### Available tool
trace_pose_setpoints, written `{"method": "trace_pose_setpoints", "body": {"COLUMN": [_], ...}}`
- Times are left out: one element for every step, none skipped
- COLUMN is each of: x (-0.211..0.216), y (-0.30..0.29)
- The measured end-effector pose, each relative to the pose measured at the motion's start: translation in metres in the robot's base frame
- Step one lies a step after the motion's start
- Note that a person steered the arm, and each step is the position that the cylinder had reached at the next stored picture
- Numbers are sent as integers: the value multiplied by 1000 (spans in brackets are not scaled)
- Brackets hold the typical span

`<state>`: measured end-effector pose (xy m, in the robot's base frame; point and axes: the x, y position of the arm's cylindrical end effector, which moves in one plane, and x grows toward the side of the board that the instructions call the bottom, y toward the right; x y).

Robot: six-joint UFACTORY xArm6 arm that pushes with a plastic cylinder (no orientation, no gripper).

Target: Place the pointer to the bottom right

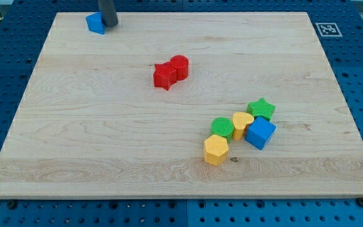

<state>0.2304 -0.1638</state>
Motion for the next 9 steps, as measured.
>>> {"method": "trace_pose_setpoints", "body": {"x": [5,19,28,36,61,110,157,159,175], "y": [11,1,1,11,34,40,40,40,40]}}
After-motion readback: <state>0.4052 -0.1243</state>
